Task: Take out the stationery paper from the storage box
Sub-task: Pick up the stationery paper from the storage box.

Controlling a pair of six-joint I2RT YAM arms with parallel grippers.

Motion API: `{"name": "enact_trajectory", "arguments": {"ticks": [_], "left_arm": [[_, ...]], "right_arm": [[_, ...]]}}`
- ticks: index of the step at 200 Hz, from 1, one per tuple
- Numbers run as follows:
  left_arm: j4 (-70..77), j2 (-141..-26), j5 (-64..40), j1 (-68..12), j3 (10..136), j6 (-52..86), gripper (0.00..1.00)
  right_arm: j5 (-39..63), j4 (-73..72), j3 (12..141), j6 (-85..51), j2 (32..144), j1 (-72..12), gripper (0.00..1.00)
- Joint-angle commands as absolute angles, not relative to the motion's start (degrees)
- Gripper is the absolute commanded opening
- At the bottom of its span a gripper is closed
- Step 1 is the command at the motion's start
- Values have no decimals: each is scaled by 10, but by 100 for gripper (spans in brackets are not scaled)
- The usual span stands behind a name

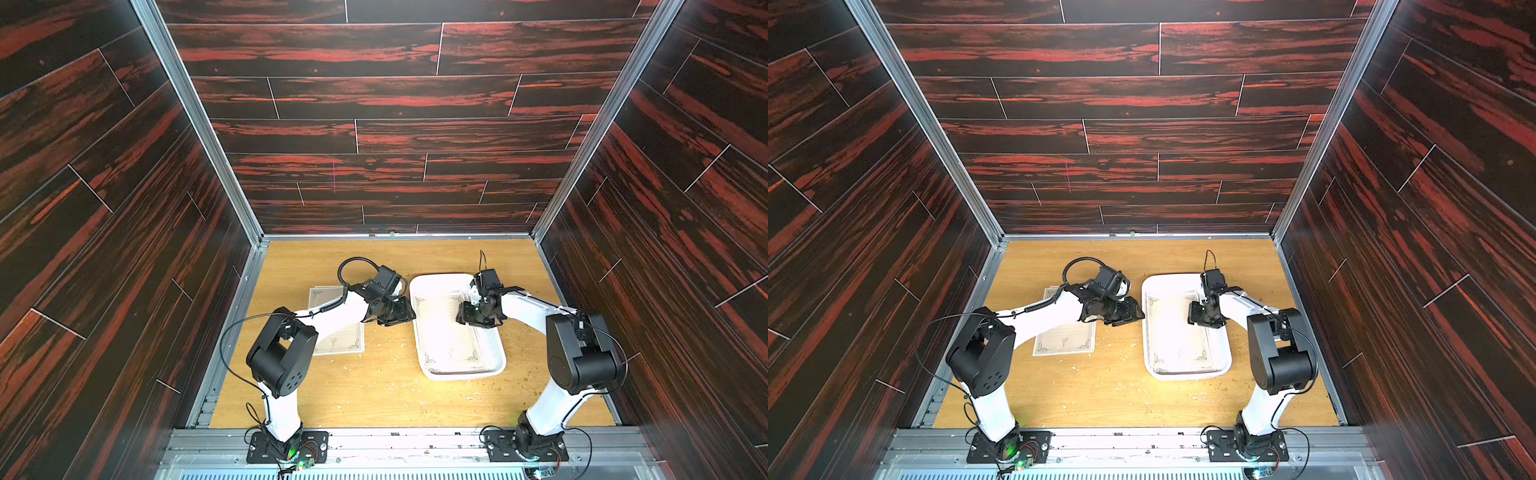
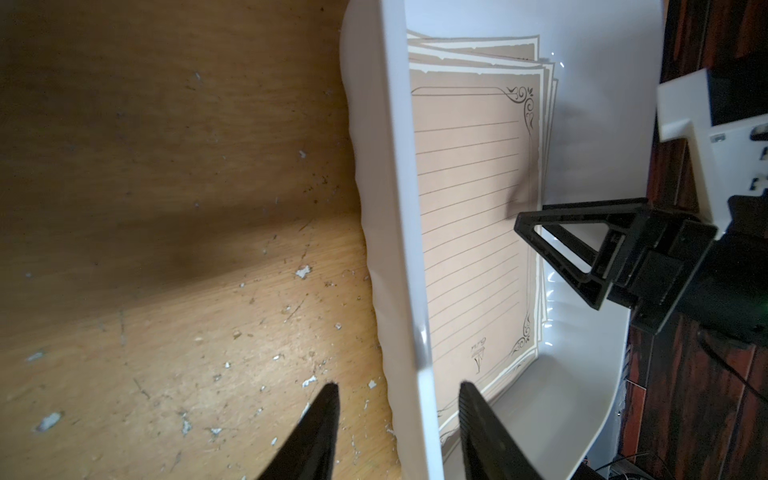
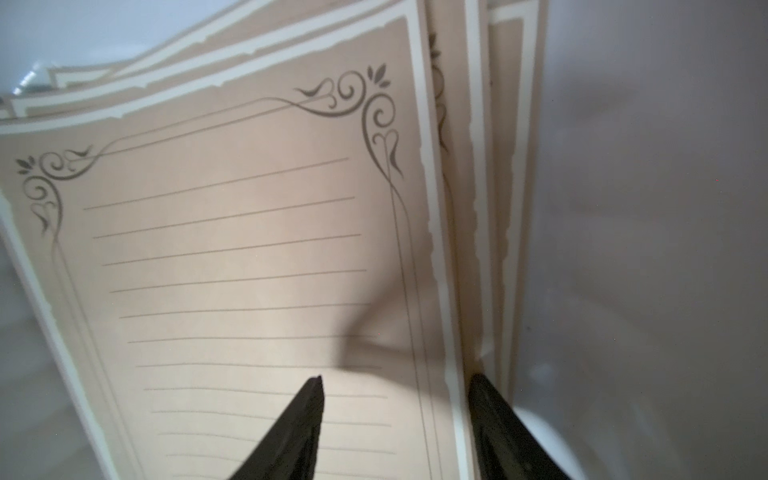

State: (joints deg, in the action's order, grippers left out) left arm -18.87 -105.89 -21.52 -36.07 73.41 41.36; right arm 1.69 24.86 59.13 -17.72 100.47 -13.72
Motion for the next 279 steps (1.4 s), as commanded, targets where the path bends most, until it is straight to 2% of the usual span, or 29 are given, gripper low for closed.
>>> {"name": "enact_trajectory", "arguments": {"ticks": [1,74,111,180,219,264,279], "left_arm": [[-206,-1070,-218,-363,744,405,49],[-211,-1075,-215,-364,751,405,49],[-217,-1078,-213,-363,758,404,49],[-224,-1078,-210,-364,763,405,49],[-233,-1078,-206,-363,770,397,49],[-237,-1084,-204,-363,779,396,49],[-238,-1087,-205,-364,782,396,49]], "right_arm": [[22,261,601,-173,1017,-138,59],[45,264,602,-169,1006,-138,54],[58,266,606,-166,1007,-138,49],[59,273,606,-165,979,-139,46],[67,282,605,-164,957,-138,40],[87,298,611,-160,944,-138,25],[99,302,610,-161,941,-139,23]]}}
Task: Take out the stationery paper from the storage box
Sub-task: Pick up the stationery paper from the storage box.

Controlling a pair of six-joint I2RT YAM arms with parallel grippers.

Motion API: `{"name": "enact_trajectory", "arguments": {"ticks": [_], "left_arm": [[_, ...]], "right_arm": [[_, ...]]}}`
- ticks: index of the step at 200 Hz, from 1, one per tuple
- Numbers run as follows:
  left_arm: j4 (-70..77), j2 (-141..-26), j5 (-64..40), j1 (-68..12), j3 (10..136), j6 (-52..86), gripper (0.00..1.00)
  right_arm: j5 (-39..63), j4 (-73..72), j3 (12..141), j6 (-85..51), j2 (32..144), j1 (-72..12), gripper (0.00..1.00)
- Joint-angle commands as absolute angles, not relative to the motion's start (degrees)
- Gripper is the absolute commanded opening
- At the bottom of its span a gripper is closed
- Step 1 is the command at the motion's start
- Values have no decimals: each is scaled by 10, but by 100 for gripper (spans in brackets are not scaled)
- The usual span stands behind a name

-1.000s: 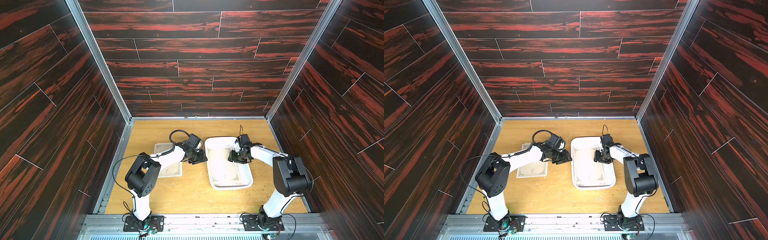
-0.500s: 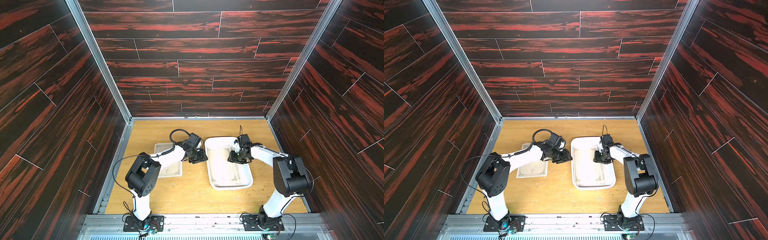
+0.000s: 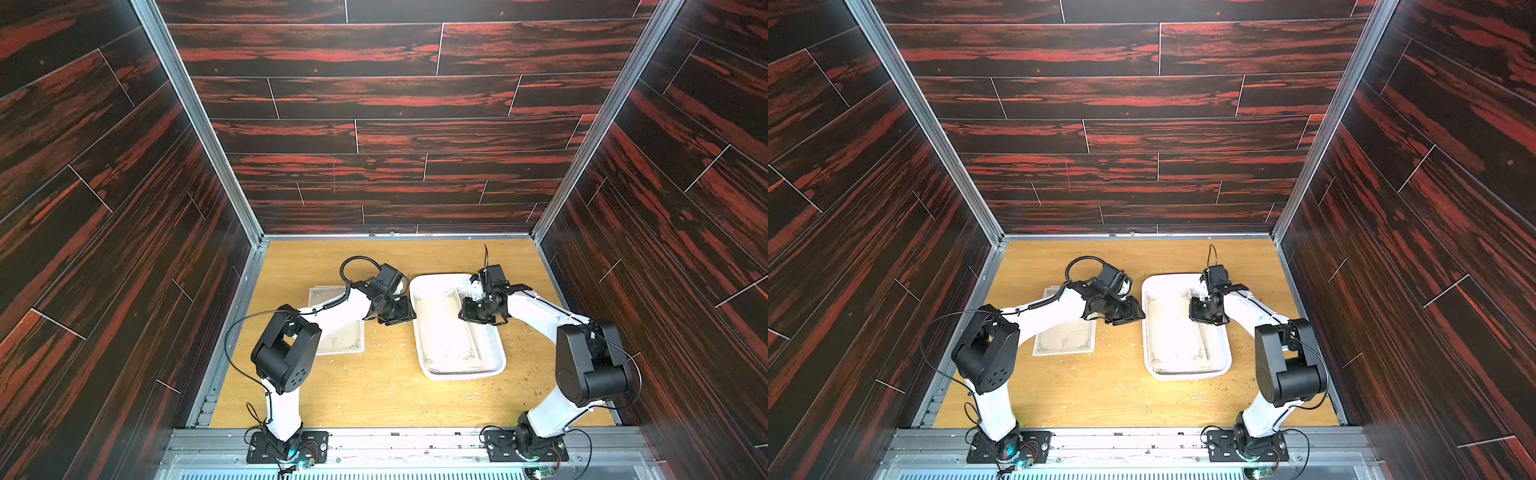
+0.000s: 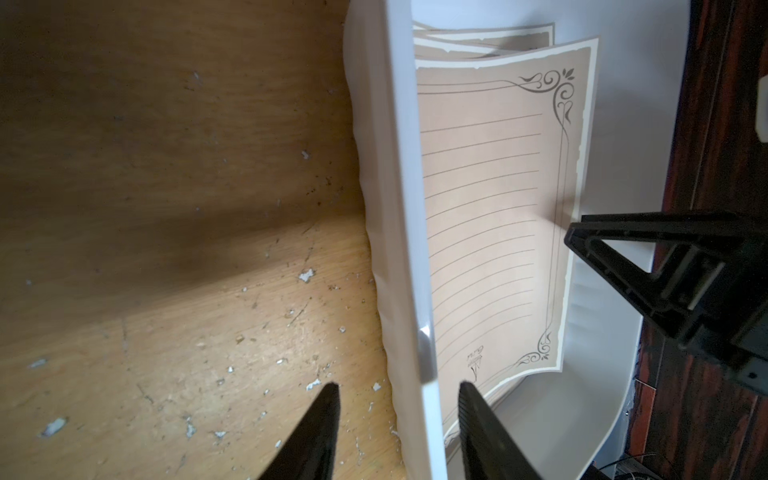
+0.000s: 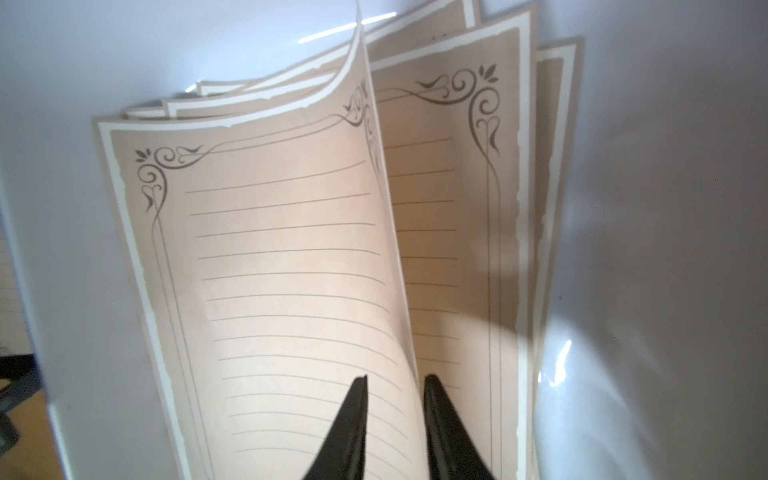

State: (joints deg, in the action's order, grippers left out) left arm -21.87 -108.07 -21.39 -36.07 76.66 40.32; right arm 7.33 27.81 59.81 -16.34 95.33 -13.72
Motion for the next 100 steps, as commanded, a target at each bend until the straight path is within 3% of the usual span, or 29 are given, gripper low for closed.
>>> {"name": "enact_trajectory", "arguments": {"ticks": [1,72,100], "left_arm": [[-238,-1088,-205,-364,782,396,49],[-237,-1091,-206,-364,787,398,50],[-237,-1091,-206,-363,787,399,50]], "right_arm": [[99,303,611,-161,941,-139,23],[124,311,608,-153,954,-138,11],[133,309,609,-151,965,-139,14]]}}
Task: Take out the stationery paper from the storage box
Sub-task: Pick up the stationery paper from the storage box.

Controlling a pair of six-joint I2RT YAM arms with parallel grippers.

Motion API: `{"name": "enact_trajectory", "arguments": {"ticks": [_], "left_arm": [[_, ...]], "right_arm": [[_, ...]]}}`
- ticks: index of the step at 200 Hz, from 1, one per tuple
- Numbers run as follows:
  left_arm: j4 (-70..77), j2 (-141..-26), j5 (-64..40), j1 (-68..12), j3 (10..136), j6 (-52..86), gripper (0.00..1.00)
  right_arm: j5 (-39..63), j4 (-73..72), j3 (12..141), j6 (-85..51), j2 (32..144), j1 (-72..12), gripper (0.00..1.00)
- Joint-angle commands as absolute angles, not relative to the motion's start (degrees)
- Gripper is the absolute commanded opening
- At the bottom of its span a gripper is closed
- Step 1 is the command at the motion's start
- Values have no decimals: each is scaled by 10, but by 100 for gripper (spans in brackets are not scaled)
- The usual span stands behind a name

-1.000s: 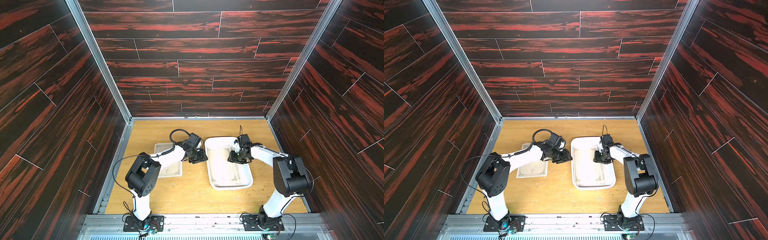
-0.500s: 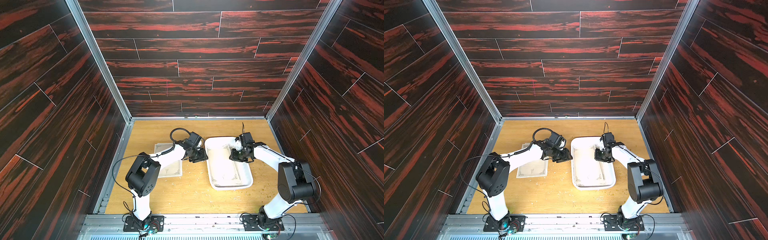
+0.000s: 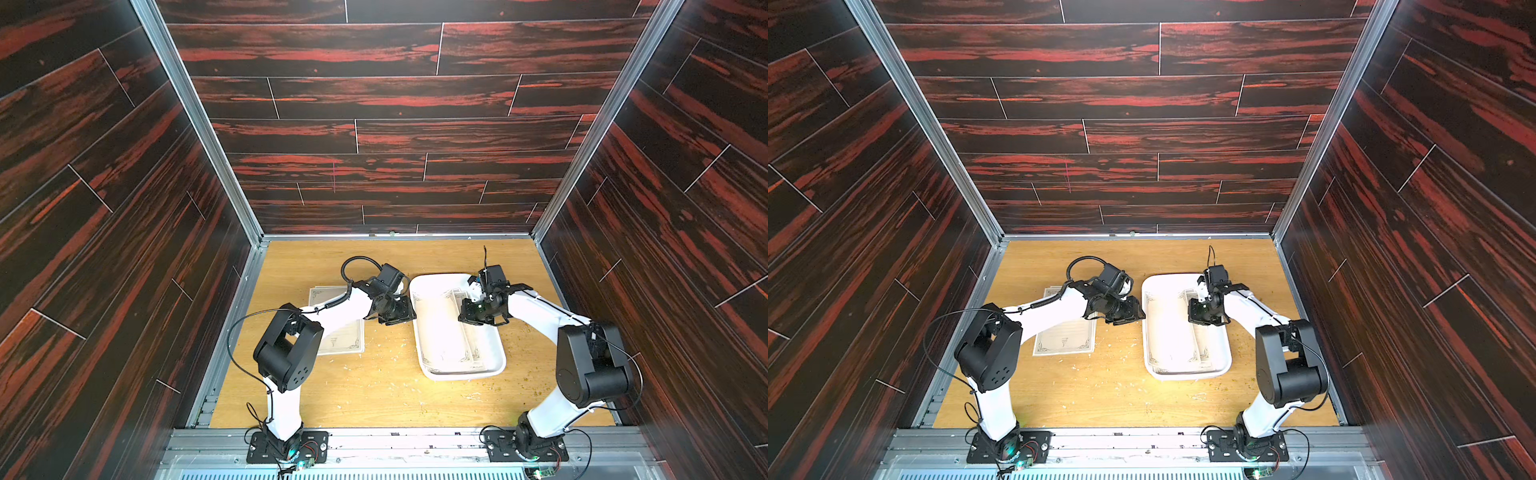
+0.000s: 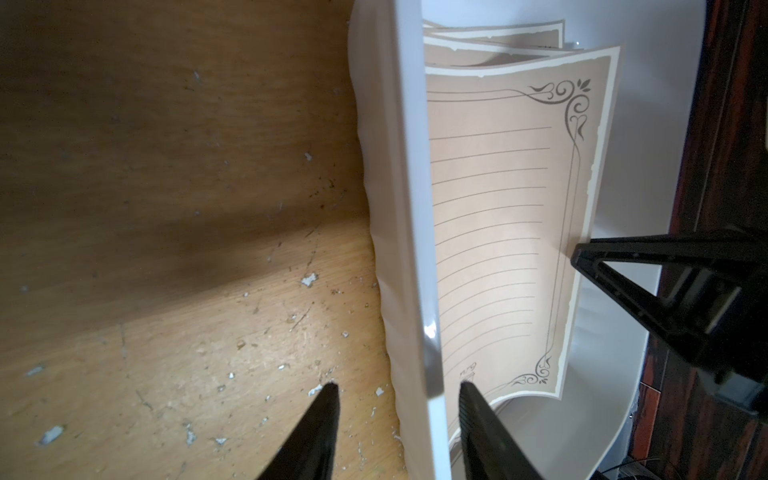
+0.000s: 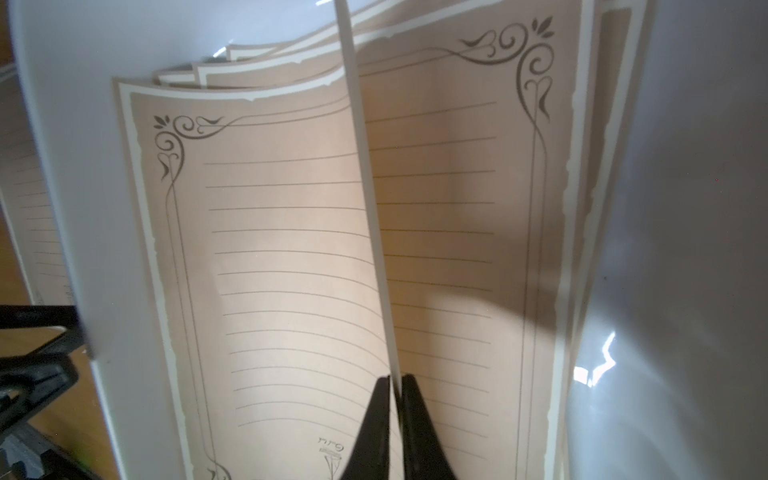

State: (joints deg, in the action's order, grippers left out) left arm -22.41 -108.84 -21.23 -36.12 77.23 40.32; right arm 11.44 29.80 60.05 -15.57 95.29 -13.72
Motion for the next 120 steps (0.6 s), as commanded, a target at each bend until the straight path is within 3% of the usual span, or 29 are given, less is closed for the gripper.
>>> {"name": "enact_trajectory", "arguments": {"ticks": [1,46,120], "left_arm": [[-237,-1091,-206,-363,787,399,50],[-240,-1089,-203,-364,787,399,50],[-256,-1071,-181,-363,808,377,50]], "right_arm": [[133,308,609,-151,965,-139,14],[140,301,607,-151,980,-139,17],[99,321,614,-148,952,-139,0]]}}
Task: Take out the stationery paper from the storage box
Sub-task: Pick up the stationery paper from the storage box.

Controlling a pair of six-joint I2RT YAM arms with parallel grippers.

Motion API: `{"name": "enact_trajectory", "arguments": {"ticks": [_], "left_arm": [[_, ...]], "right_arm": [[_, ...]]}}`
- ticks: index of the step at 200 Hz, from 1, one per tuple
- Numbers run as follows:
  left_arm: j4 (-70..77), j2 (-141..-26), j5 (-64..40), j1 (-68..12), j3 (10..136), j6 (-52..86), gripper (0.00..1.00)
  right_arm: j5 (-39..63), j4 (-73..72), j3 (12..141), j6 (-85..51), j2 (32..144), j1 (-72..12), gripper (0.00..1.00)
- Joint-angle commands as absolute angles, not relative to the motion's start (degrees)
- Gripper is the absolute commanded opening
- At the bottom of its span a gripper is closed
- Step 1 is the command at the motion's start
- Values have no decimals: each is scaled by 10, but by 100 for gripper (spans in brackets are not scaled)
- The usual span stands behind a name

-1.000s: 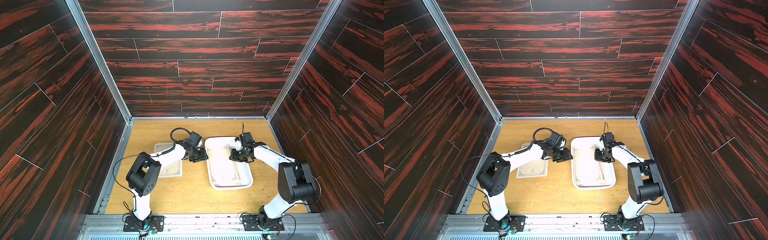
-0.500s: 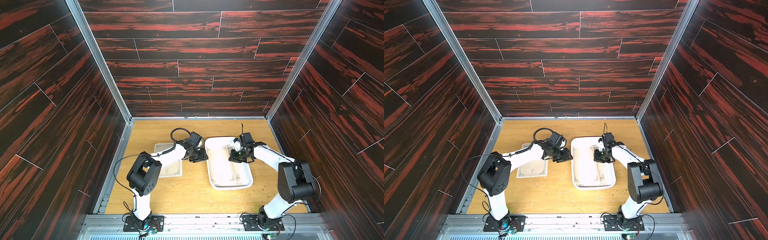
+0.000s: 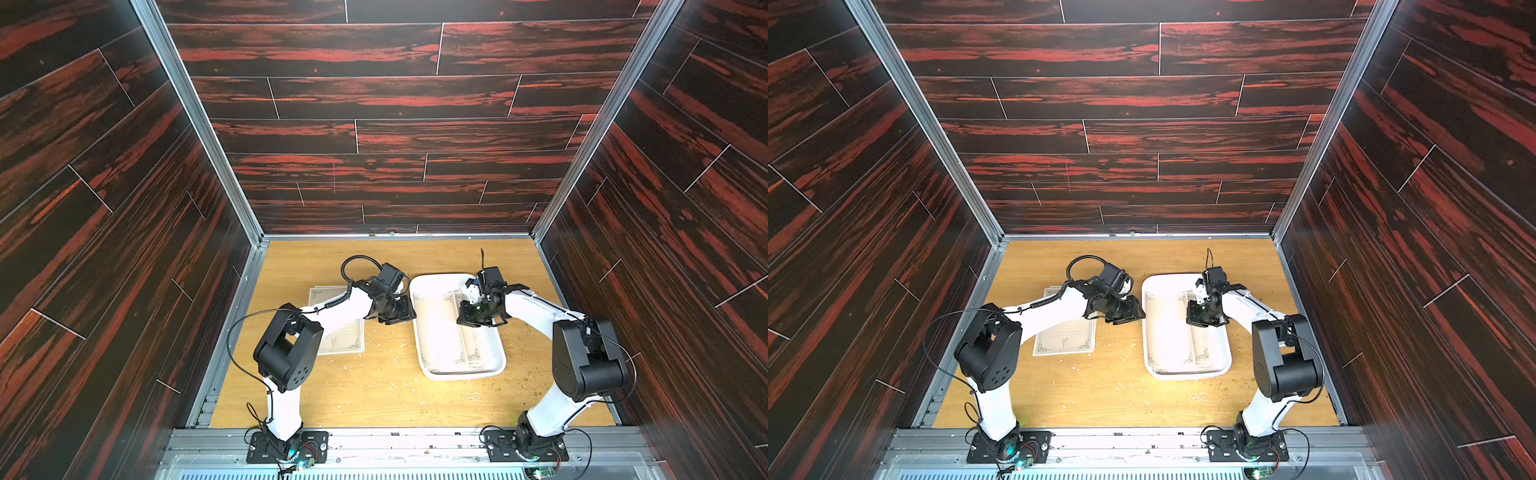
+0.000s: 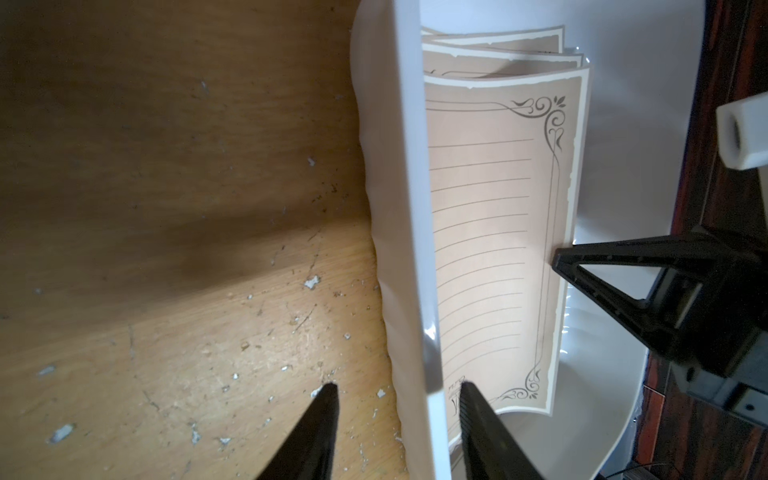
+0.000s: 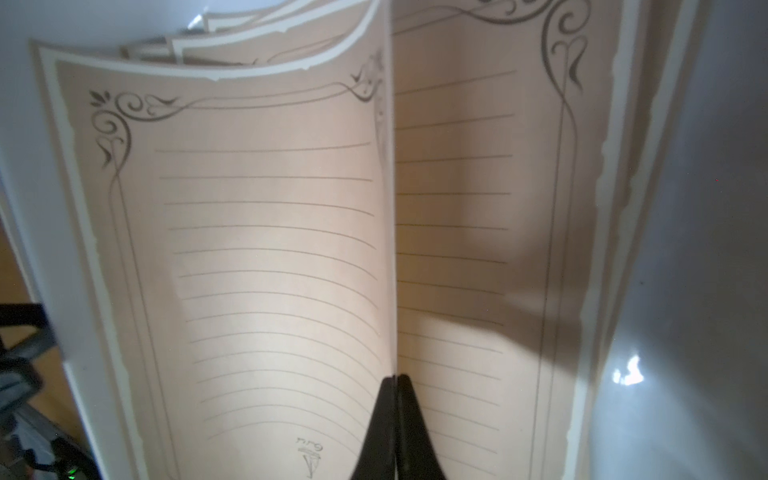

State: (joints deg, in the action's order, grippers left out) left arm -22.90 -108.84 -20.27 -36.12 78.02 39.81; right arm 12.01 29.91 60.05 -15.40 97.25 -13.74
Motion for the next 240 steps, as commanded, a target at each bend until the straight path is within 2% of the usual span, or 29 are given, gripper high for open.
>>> {"name": "enact_trajectory", "arguments": {"ticks": [1,46,103,166,205,240], "left_arm": [[-257,-1071,-180,-364,809,376,50],[-257,-1020,-151,-362,818,350,50],[-242,-944,-116,-361,812,292,51],[-206,-889,-96,-356,779,262,51],[-150,-848,-89,-348,728,231,50],[-66,-775,-41,-343,665,189,50]], "right_arm": [[98,322,615,-148,951,-139,0],[52,362,638,-145,913,-139,0],[-70,444,705,-117,879,-158,0],[-218,505,763,-93,887,-217,0],[-303,530,815,-69,881,-261,0],[-377,534,853,-29,858,-304,0]]}}
